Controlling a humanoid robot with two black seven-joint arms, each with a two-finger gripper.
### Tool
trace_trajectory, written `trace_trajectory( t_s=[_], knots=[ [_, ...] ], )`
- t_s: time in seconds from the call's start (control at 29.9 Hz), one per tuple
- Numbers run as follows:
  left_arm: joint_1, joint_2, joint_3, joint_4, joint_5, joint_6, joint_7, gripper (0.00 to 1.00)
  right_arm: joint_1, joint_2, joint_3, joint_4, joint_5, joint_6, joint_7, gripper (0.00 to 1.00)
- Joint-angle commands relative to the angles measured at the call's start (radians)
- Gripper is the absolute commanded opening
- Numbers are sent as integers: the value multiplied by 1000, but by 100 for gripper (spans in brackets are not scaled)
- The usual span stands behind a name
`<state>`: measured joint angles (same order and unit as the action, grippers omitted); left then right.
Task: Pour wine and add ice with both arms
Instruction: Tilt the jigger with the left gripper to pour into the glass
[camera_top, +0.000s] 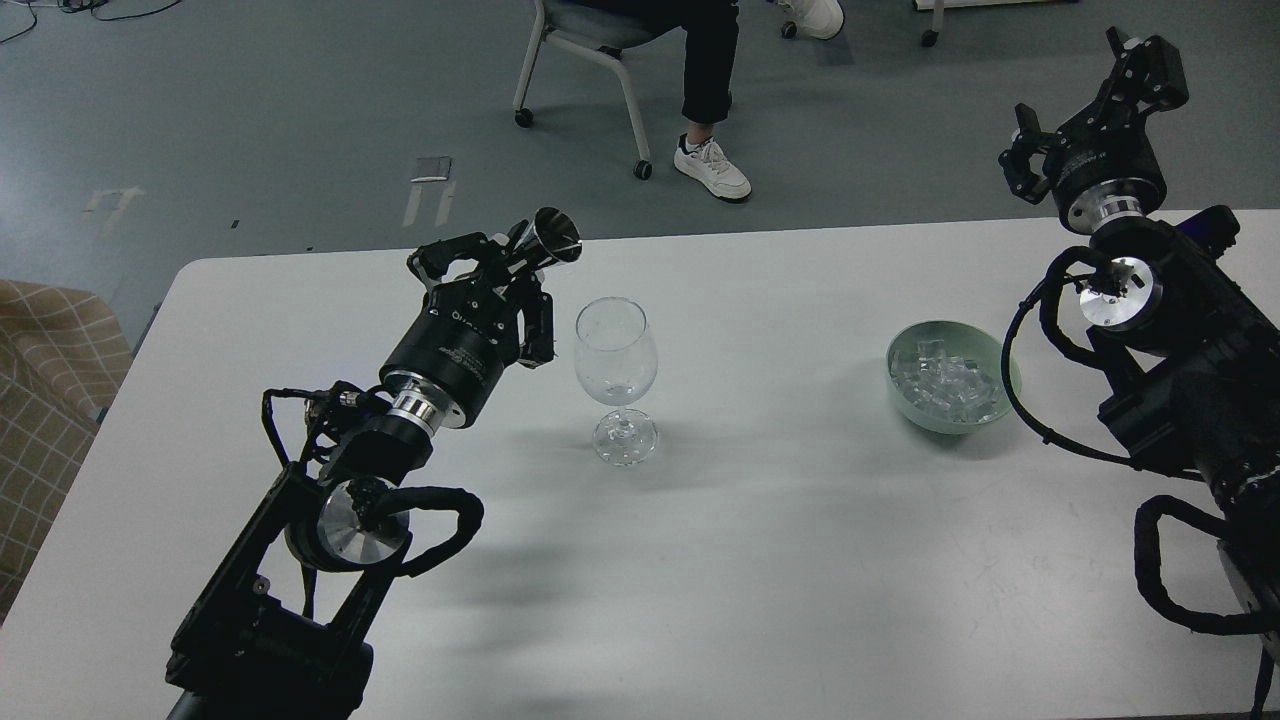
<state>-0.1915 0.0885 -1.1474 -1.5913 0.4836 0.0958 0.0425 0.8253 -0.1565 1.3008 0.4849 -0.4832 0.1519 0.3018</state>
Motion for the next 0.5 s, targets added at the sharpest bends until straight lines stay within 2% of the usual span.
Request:
trace_trajectory(
  t_s=[0.0,0.23,0.47],
  knots=[
    [0,2,0,1,9,-13,-1,17,0,-2,0,0,0,0,0,100],
    [7,5,2,2,52,-53,-1,17,0,0,0,0,0,0,0,100],
    [12,8,3,5,59,-56,-3,17,0,-2,3,0,0,0,0,100]
  ],
)
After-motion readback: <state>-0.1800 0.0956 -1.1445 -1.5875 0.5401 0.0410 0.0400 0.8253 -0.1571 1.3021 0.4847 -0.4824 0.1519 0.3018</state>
